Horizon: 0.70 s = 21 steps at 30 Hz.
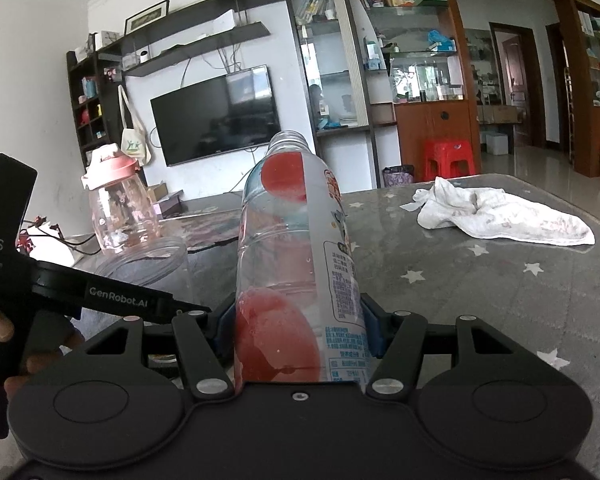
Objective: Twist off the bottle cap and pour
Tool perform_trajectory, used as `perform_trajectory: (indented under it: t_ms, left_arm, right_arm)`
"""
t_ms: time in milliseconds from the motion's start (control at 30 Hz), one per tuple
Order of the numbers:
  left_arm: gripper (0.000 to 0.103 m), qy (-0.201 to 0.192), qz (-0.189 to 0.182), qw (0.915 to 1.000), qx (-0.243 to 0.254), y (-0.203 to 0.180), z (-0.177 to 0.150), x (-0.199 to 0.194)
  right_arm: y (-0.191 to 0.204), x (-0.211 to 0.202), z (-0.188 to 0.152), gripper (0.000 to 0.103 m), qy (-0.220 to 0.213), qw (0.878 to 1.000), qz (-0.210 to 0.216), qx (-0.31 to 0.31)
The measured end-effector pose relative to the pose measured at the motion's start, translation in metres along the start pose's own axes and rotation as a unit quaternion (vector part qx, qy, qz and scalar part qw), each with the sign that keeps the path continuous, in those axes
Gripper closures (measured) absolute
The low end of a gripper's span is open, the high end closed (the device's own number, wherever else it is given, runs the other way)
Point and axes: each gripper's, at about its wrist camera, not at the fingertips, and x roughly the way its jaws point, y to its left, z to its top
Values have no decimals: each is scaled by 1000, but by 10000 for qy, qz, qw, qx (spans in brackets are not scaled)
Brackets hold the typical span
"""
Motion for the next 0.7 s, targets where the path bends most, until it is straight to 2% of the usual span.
perform_trajectory:
  t_ms: [200, 700]
  left_arm:
    - [18, -71, 11, 10000, -63, 1, -1, -1]
    - [16, -113, 30, 9999, 21, -3, -11, -12]
  right_arm:
    - [1, 0, -1, 39, 0, 10000, -3, 1]
    - [3, -10, -2, 39, -78, 10000, -6, -10]
